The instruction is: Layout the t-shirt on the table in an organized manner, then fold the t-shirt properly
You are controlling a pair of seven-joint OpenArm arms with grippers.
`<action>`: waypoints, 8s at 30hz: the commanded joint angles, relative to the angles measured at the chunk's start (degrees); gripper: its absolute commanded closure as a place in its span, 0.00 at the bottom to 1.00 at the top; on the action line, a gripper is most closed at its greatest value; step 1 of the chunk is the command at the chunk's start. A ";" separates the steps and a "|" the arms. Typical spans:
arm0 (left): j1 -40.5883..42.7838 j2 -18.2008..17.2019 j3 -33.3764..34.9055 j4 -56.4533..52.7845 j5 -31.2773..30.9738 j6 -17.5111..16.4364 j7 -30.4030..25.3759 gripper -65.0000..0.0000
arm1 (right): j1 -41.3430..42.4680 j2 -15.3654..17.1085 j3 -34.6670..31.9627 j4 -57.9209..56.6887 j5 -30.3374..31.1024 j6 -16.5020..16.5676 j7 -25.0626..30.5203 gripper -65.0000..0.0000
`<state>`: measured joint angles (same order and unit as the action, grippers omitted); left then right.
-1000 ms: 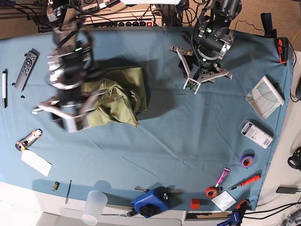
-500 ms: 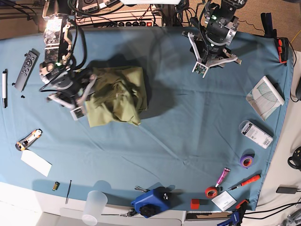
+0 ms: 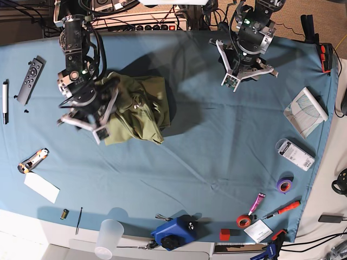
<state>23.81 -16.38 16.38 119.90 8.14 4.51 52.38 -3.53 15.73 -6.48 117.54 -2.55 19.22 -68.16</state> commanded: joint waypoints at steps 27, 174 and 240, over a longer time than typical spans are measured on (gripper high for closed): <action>-0.17 -0.11 -0.07 0.85 0.17 0.42 -1.42 0.65 | -10.62 0.13 0.20 4.85 14.95 4.24 -0.63 0.62; 40.26 2.89 -0.09 4.44 7.89 6.21 4.68 1.00 | -52.15 0.35 50.36 -2.86 57.72 20.78 -11.84 1.00; 5.88 7.02 -29.75 -65.09 -24.26 -7.34 -22.91 1.00 | -3.67 7.32 7.54 -77.09 8.11 10.71 29.40 1.00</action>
<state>29.02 -8.93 -13.21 54.46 -16.14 -3.05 29.71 -8.56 21.65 0.84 39.68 5.85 29.74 -38.87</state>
